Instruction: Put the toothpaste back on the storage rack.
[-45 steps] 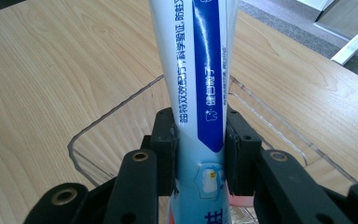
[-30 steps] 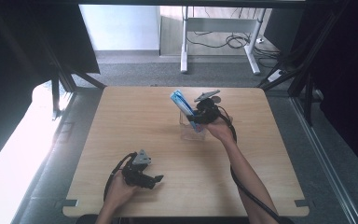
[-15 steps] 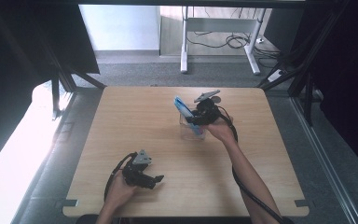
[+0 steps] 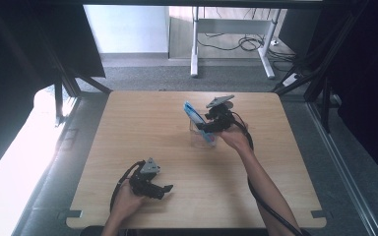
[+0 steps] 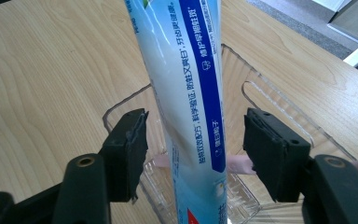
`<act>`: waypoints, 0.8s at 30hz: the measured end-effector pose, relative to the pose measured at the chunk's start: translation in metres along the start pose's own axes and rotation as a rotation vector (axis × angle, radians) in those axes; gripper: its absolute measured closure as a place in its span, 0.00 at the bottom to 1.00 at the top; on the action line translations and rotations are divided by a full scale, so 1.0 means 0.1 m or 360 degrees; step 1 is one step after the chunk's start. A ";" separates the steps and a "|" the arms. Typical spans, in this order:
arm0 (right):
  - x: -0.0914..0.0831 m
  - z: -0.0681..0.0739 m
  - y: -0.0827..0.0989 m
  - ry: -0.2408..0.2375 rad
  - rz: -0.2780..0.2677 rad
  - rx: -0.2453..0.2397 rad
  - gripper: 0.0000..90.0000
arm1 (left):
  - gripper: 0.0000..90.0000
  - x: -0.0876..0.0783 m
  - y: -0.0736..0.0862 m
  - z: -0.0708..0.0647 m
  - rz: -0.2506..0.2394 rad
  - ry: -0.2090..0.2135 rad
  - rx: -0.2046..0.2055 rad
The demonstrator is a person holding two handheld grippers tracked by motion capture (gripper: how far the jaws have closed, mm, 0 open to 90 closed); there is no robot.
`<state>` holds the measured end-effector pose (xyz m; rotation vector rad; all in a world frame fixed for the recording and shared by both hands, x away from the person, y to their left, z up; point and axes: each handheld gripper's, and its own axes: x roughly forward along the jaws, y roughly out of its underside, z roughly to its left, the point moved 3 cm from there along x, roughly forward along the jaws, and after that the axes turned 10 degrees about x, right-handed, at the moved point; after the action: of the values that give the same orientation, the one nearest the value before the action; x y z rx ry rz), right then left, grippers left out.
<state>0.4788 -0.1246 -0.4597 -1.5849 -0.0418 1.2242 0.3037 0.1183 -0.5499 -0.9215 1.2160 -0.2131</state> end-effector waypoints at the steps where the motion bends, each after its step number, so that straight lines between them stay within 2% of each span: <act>1: -0.01 0.00 0.00 -0.0007 0.0000 0.0004 0.43 | 0.14 0.00 0.00 0.00 -0.0001 0.0002 -0.0001; 6: -0.04 0.03 0.03 -0.0051 0.0007 0.0012 0.33 | 0.14 -0.01 -0.01 0.00 -0.0021 0.0013 -0.0010; 12: -0.07 0.07 0.07 -0.0025 0.0020 -0.0039 0.17 | 0.14 -0.01 -0.01 0.00 -0.0027 0.0019 -0.0015; 16: -0.11 0.10 0.09 -0.0006 0.0006 -0.0074 0.14 | 0.14 -0.01 -0.01 -0.01 -0.0028 0.0017 -0.0014; 22: -0.18 0.12 0.12 -0.0001 0.0012 -0.0067 0.01 | 0.14 -0.02 -0.01 0.00 -0.0025 0.0018 -0.0010; 24: -0.21 0.13 0.14 0.0002 0.0021 -0.0063 0.00 | 0.14 -0.01 -0.01 0.00 -0.0023 0.0018 -0.0010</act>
<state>0.4523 -0.1335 -0.4546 -1.6226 -0.0551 1.2390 0.3031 0.1186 -0.5484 -0.9357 1.2212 -0.2264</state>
